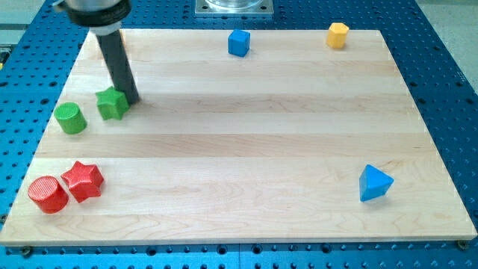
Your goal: Place the arm to the right of the triangle
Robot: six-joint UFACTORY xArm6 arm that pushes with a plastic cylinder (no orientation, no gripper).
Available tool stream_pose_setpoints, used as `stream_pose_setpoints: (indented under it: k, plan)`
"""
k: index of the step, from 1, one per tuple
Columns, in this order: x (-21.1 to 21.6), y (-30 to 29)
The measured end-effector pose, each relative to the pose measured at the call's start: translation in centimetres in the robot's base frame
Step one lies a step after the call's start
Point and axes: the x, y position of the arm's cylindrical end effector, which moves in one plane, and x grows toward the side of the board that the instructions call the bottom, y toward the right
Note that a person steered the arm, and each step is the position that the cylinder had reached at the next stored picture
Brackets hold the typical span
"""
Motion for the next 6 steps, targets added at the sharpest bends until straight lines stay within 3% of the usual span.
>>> stream_pose_setpoints:
  k: [1, 2, 4, 5, 6]
  plan:
    - [1.4, -3.0]
    - [2.7, 2.9]
    - [9.3, 28.6]
    - [9.4, 42.8]
    - [18.4, 45.5]
